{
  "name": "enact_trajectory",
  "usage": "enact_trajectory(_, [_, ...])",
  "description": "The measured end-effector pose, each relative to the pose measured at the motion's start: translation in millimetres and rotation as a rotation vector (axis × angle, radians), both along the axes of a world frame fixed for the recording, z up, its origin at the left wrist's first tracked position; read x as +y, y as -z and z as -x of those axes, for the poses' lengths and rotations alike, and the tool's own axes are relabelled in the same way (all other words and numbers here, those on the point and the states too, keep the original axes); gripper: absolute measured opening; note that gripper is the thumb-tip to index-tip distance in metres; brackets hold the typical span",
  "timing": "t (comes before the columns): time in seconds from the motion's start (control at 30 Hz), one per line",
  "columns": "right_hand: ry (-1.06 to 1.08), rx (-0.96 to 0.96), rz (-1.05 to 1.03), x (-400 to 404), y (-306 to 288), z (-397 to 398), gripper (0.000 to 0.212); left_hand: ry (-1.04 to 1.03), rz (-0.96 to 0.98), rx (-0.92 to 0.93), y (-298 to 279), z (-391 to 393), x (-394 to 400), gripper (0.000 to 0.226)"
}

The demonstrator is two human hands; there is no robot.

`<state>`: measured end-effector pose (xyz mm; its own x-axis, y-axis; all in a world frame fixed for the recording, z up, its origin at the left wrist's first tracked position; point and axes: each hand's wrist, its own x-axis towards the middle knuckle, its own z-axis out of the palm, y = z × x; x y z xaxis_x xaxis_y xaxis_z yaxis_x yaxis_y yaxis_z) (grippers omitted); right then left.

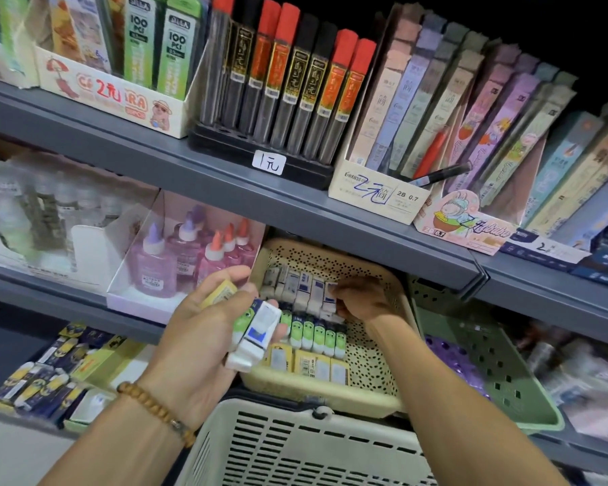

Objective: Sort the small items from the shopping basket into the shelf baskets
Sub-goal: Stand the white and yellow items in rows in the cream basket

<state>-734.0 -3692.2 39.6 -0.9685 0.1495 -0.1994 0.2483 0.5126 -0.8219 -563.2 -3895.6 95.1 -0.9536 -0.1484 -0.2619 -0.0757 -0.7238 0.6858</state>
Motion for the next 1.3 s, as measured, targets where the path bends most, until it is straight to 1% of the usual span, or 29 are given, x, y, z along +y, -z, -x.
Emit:
enact_trajectory(0.1, [-0.035, -0.002, -0.006, -1, -5, -4, 0.018, -0.006, -0.004, -0.005, 1, -1, 0, 0.024])
enact_trajectory(0.2, [-0.021, 0.016, -0.020, -1, -16, -17, 0.018, -0.001, -0.008, 0.010, 2, -2, 1, 0.036])
enact_trajectory(0.3, [0.025, 0.087, 0.112, -8, -30, -42, 0.024, -0.015, -0.040, 0.032, 0, -1, 2, 0.039])
enact_trajectory(0.37, [-0.034, 0.135, 0.232, -18, -42, -66, 0.018, -0.037, -0.050, 0.036, 0, -1, 2, 0.038])
enact_trajectory(0.43, [-0.167, 0.158, 0.295, -28, -53, -92, 0.010, -0.073, -0.046, 0.032, 0, -2, 2, 0.037])
enact_trajectory(0.47, [-0.257, 0.157, 0.313, -34, -59, -105, 0.010, -0.088, -0.042, 0.031, -1, -2, 3, 0.037])
enact_trajectory(0.53, [-0.422, 0.131, 0.347, -47, -65, -128, 0.022, -0.104, -0.041, 0.039, -1, -2, 6, 0.036])
enact_trajectory(0.6, [-0.509, 0.094, 0.381, -59, -66, -142, 0.033, -0.104, -0.054, 0.044, 0, -2, 9, 0.035])
enact_trajectory(0.63, [-0.524, 0.078, 0.392, -64, -65, -145, 0.038, -0.101, -0.057, 0.043, 1, -3, 10, 0.034])
enact_trajectory(0.7, [-0.508, 0.051, 0.412, -68, -64, -148, 0.040, -0.101, -0.052, 0.030, 3, -2, 12, 0.035])
enact_trajectory(0.8, [-0.451, 0.008, 0.506, -60, -65, -143, 0.032, -0.107, -0.037, 0.012, 5, -1, 15, 0.037])
enact_trajectory(0.87, [-0.345, 0.017, 0.466, -44, -65, -132, 0.027, -0.124, -0.044, 0.010, 4, 0, 16, 0.041])
enact_trajectory(0.93, [-0.166, 0.041, 0.348, -23, -62, -114, 0.025, -0.139, -0.068, 0.015, 3, 1, 13, 0.049])
enact_trajectory(1.0, [-0.001, 0.059, 0.301, -5, -55, -94, 0.021, -0.147, -0.078, 0.021, 1, 0, 12, 0.053])
enact_trajectory(1.03, [0.046, 0.063, 0.287, 2, -51, -83, 0.020, -0.147, -0.075, 0.024, 0, 0, 11, 0.053])
enact_trajectory(1.1, [0.081, 0.051, 0.174, 11, -38, -60, 0.022, -0.145, -0.069, 0.025, -1, 0, 11, 0.053])
enact_trajectory(1.17, [0.063, 0.026, -0.040, 16, -26, -39, 0.021, -0.140, -0.073, 0.028, 0, 2, 10, 0.054])
enact_trajectory(1.2, [0.048, 0.014, -0.105, 17, -21, -31, 0.020, -0.139, -0.078, 0.033, 1, 3, 10, 0.055])
enact_trajectory(1.23, [0.034, -0.002, -0.112, 17, -16, -24, 0.020, -0.142, -0.081, 0.035, 1, 4, 9, 0.056])
enact_trajectory(1.3, [-0.002, -0.058, -0.030, 16, -9, -17, 0.020, -0.145, -0.089, 0.040, 3, 5, 8, 0.056])
